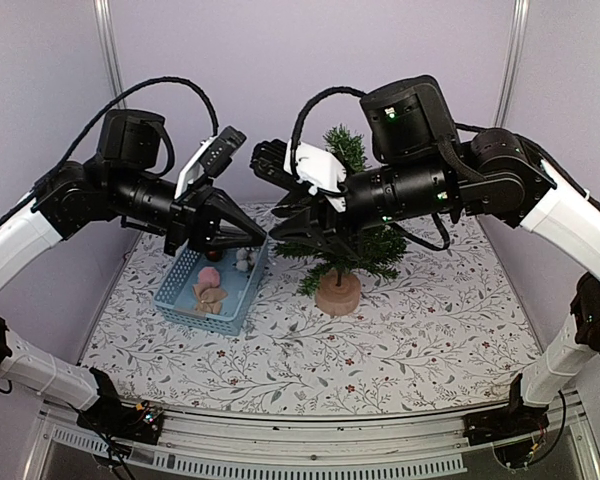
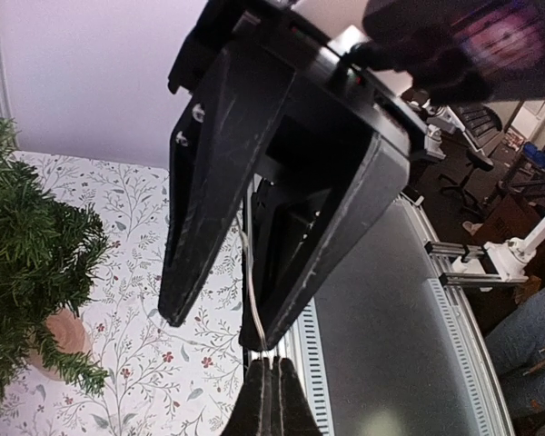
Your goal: Decorate the small christmas tree
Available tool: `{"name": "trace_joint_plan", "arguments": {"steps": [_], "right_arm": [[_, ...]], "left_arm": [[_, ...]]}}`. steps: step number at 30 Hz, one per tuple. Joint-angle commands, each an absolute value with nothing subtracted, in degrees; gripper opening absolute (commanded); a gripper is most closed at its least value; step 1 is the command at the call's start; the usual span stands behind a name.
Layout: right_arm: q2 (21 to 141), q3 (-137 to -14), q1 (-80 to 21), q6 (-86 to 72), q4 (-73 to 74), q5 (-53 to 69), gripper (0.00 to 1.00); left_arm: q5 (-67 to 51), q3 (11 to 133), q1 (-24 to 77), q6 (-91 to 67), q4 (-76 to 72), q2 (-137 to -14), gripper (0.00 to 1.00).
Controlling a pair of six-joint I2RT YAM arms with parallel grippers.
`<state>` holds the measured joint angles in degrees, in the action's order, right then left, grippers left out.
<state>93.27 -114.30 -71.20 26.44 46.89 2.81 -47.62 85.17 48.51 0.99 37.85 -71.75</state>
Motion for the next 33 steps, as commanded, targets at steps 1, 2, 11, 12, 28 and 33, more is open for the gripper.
{"name": "trace_joint_plan", "arguments": {"steps": [1,2,11,12,28,33], "right_arm": [[92.7,-114.0,-71.4,27.3,49.1,0.9,0.22],[92.5,-114.0,-71.4,27.1,49.0,0.6,0.18],[88.2,-110.9,-70.2,20.4,43.8,0.3,0.0],[87.8,-110.6,-69.4,19.1,42.9,0.3,0.0],[78.4,-110.3,-63.5,8.1,26.9,-4.8,0.0],[78.0,-111.7,-63.5,7.9,24.8,-4.6,0.0]], "left_arm": [[-48.4,85.2,49.4,0.2,34.5,-70.9,0.0],[-47.9,84.9,49.3,-0.4,33.8,-70.5,0.0],[-31.4,79.6,48.8,-2.9,24.0,-64.7,0.27],[-28.5,78.2,48.8,-3.4,22.5,-63.3,0.35],[4.3,51.8,38.7,-10.5,27.8,-46.8,0.67],[-2.9,40.7,38.7,-8.2,19.7,-46.6,0.65]]}}
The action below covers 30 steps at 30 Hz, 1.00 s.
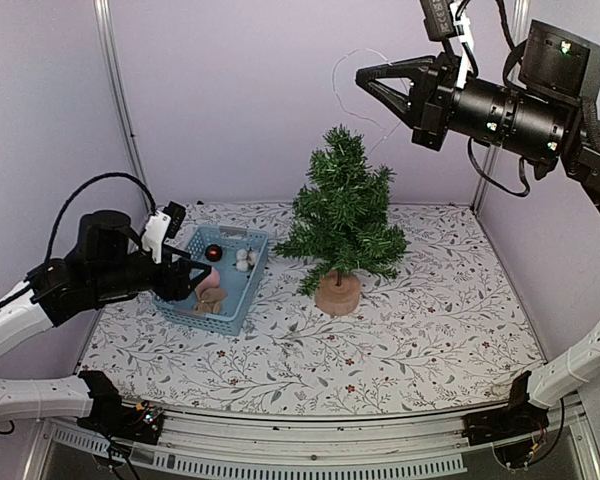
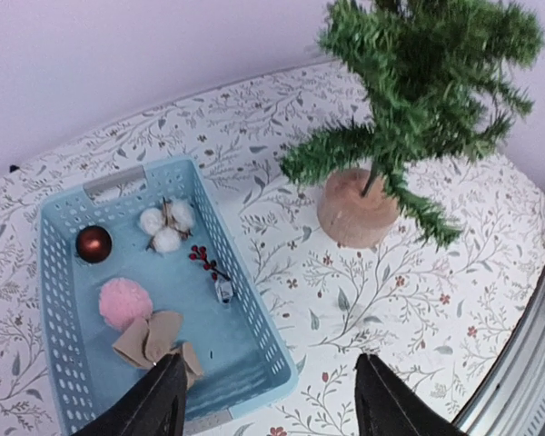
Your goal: Decorate the small christmas tree
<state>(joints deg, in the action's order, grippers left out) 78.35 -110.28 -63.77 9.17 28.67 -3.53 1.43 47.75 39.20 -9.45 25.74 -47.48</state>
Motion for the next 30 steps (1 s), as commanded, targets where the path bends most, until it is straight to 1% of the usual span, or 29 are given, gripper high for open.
{"name": "trace_joint_plan", "arguments": {"steps": [1,4,7,11,15,21,22,24,26,28,29,30], "right_arm": [[78.0,-111.8,-63.5,7.9,24.5,-4.7,0.0],[78.1,-112.5,-63.6,7.9,23.9,-4.3,0.0],[78.3,-112.9,-63.5,7.9,23.6,-3.9,0.0],[78.6,-113.0,-63.6,7.9,23.6,-3.1,0.0],[79.0,-113.7,-63.6,7.9,23.6,-2.9,0.0],[79.4,-115.0,-63.6,7.9,23.6,-2.9,0.0],[79.4,-115.3,-63.6,7.9,23.5,-3.1,0.0],[79.5,-115.7,-63.6,7.9,23.6,-3.4,0.0],[79.3,-115.8,-63.5,7.9,23.5,-3.8,0.0],[79.2,-115.8,-63.5,8.0,23.5,-4.2,0.0],[79.1,-115.7,-63.5,8.0,23.5,-4.3,0.0],[78.9,-115.6,-63.5,7.9,23.5,-4.7,0.0]], "left_arm": [[-3.8,38.1,38.7,-7.6,16.4,-45.9,0.65],[-4.9,32.4,38.7,-5.0,8.0,-44.8,0.66],[-6.2,30.7,38.7,-0.5,2.8,-47.3,0.66],[-8.8,31.3,38.7,4.1,-4.2,-54.7,0.63],[-10.4,32.1,38.6,5.8,-11.5,-62.1,0.62],[-14.1,35.2,38.3,9.1,-16.0,-73.2,0.58],[-14.9,35.7,38.2,9.4,-16.4,-74.4,0.56],[-15.8,36.8,37.9,10.2,-16.5,-76.5,0.45],[-15.8,37.6,37.8,10.9,-16.3,-77.6,0.28],[-15.5,38.7,37.8,11.6,-15.5,-77.2,0.09],[-15.1,39.5,37.8,11.9,-14.5,-76.7,0.02],[-14.8,40.7,37.9,12.2,-12.9,-75.9,0.0]]}}
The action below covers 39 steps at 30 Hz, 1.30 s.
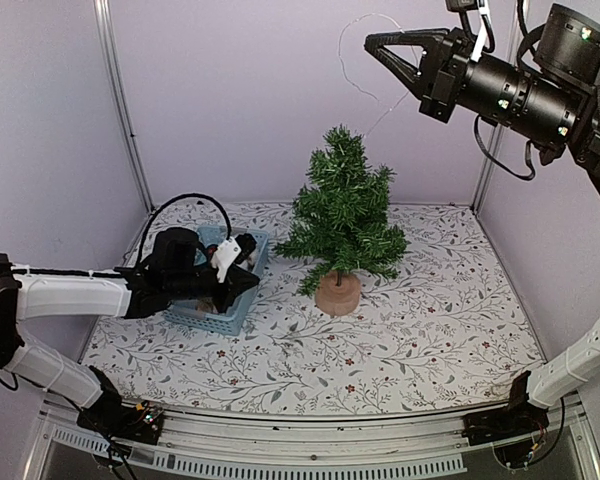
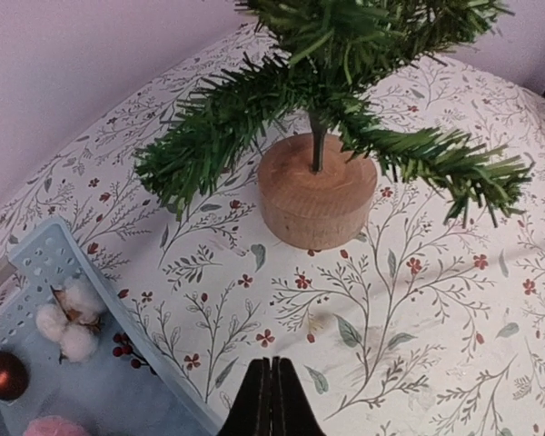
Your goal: Decorate the small christmas tree
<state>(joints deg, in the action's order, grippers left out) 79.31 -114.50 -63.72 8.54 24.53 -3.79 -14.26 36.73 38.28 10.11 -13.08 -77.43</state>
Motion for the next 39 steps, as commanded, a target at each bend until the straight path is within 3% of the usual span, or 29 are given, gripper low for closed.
{"name": "trace_joint_plan", "arguments": {"steps": [1,8,18,28,35,37,39], "right_arm": [[78.7,-115.3,-63.6,7.8,23.5,-5.1,0.0],[76.7,-111.7,-63.5,7.7,21.4,-9.4,0.0],[71.7,-103.2,-63.1,7.3,16.5,-15.2,0.0],[65.6,-89.1,-63.1,1.2,16.5,-16.9,0.0],[61.2,-82.3,-63.1,-3.1,16.8,-19.6,0.0],[60.5,-81.9,-63.1,-3.6,17.2,-20.3,0.0],[59.7,-81.8,-63.1,-3.7,17.8,-20.8,0.0]], "left_arm": [[-14.9,42.3,38.0,12.6,-10.7,-75.0,0.0],[-14.8,55.1,42.7,13.6,5.4,-67.6,0.0],[-16.4,53.2,50.9,7.2,8.0,-65.0,0.0],[-15.6,45.5,56.5,4.4,1.1,-74.6,0.0],[-13.9,48.2,59.4,2.7,-6.8,-86.0,0.0],[-14.0,49.3,60.2,2.5,-7.5,-88.0,0.05],[-14.4,49.8,60.8,2.2,-7.8,-88.7,0.17]]}}
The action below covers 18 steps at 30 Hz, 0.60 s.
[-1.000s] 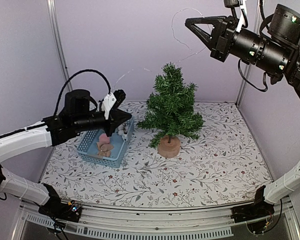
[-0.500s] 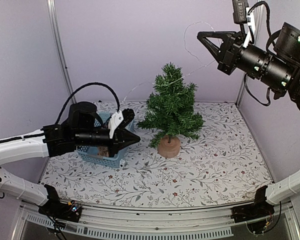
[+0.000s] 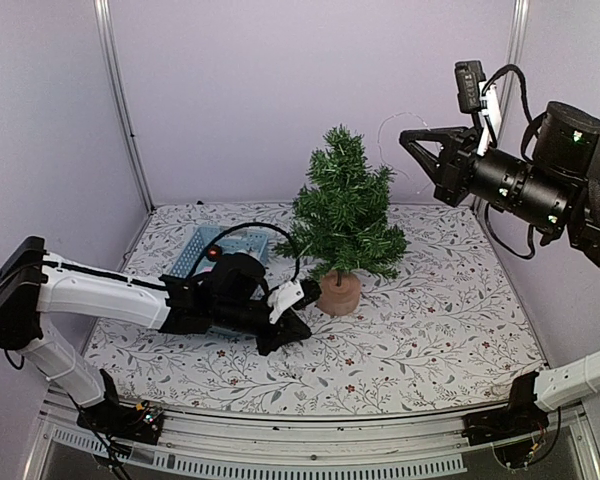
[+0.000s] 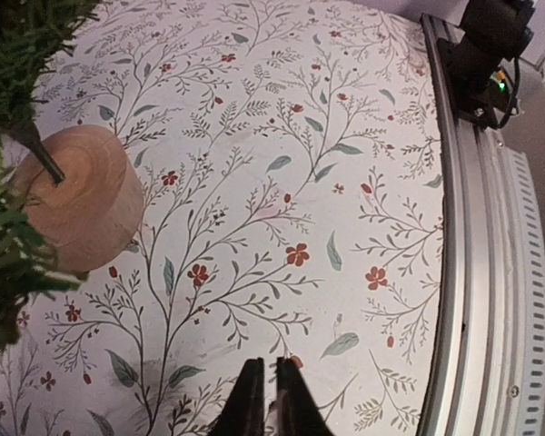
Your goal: Decorate the small christmas tree
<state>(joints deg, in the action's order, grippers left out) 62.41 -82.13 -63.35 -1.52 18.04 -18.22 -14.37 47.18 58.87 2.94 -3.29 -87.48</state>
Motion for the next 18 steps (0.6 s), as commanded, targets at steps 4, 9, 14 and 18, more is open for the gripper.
{"name": "trace_joint_plan", "arguments": {"steps": [4,9,14,18], "right_arm": [[58.8,-81.7,-63.1,-3.8,19.4,-20.8,0.0],[58.7,-82.7,-63.1,-2.8,20.8,-16.4,0.0],[61.4,-85.6,-63.1,-0.8,22.7,-11.4,0.0],[63.2,-87.6,-63.1,-0.6,22.1,-8.2,0.0]], "left_arm": [[-14.8,48.0,60.9,1.5,-7.9,-85.5,0.38],[-13.8,44.7,60.8,0.9,-6.2,-74.5,0.64],[-10.9,43.9,60.8,0.2,-0.8,-61.6,0.69],[-8.3,45.8,60.8,0.2,4.3,-55.0,0.71]]}}
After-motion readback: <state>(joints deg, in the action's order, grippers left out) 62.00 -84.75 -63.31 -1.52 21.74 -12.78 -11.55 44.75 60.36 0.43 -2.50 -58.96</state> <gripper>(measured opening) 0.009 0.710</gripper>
